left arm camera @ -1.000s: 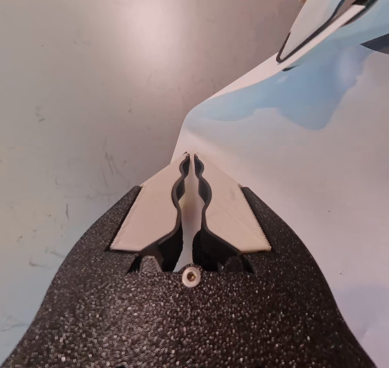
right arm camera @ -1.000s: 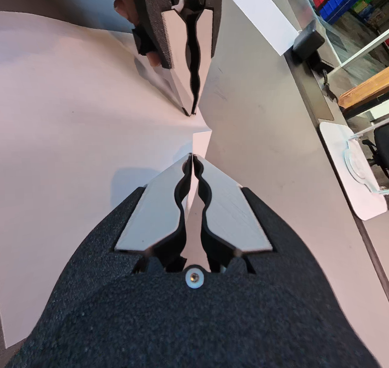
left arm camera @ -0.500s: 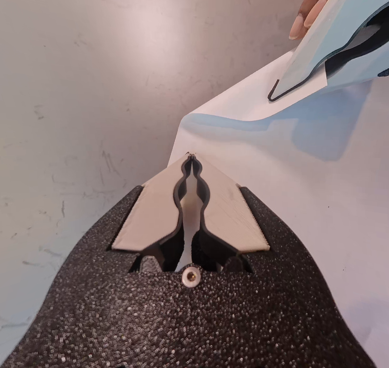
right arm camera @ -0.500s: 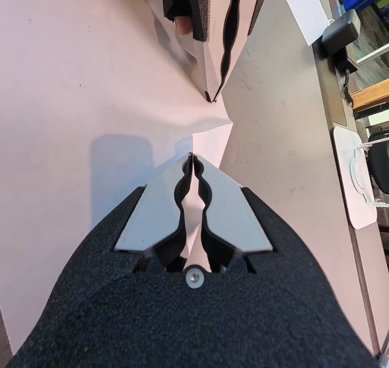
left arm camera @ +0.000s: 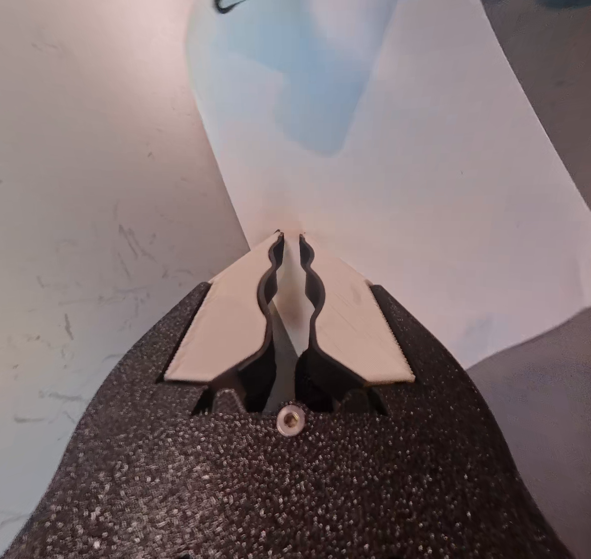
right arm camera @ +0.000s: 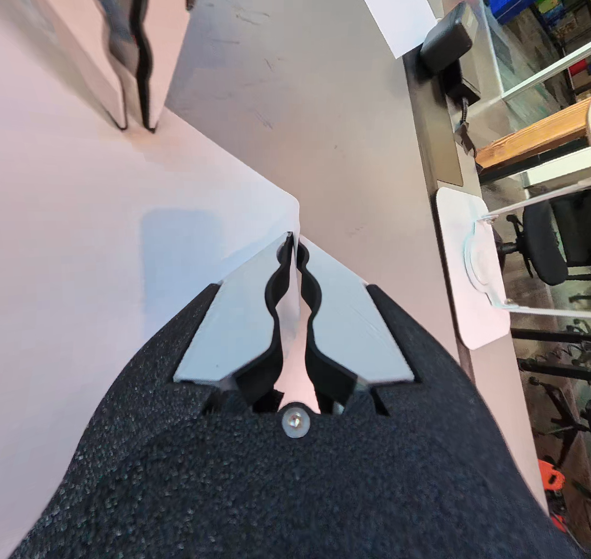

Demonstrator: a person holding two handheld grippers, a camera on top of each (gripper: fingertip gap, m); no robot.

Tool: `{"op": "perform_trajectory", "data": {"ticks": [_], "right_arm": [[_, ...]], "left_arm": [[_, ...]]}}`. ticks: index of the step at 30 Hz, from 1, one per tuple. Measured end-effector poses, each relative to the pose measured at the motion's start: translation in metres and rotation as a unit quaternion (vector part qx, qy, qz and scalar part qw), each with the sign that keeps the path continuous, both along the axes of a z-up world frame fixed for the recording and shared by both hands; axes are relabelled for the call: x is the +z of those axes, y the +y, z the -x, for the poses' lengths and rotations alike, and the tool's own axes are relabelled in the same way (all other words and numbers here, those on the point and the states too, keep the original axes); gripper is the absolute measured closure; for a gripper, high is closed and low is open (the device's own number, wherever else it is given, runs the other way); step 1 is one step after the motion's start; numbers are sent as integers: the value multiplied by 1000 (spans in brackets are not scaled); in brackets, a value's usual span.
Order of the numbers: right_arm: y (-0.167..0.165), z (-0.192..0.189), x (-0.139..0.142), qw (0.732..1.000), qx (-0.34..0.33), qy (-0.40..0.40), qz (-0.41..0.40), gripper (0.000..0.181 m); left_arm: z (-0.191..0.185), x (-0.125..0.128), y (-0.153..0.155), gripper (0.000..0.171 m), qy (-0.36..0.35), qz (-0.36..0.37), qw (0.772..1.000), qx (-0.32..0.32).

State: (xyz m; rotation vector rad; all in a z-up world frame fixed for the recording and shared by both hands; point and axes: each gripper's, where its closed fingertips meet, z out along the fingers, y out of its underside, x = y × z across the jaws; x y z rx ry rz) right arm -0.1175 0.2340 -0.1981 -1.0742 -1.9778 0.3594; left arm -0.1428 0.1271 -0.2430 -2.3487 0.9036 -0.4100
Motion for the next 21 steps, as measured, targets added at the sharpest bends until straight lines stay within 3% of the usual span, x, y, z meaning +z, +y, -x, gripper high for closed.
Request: {"op": "perform_trajectory", "data": {"ticks": [3, 6, 9, 15, 21], "right_arm": [[6, 29, -10, 998, 33, -42, 13, 181], [-9, 52, -12, 995, 70, -64, 34, 181], [-13, 64, -8, 995, 76, -55, 23, 181], [-9, 51, -4, 995, 58, -44, 71, 181], [-7, 18, -5, 987, 14, -56, 150, 181]], "left_arm": [[-3, 0, -5, 160, 7, -4, 1000, -5], [-5, 0, -11, 160, 9, -8, 1000, -17], [-4, 0, -17, 160, -6, -2, 1000, -19], [-1, 1, -22, 159, -49, 18, 999, -17], [30, 0, 2, 161, 25, -41, 998, 33]]}}
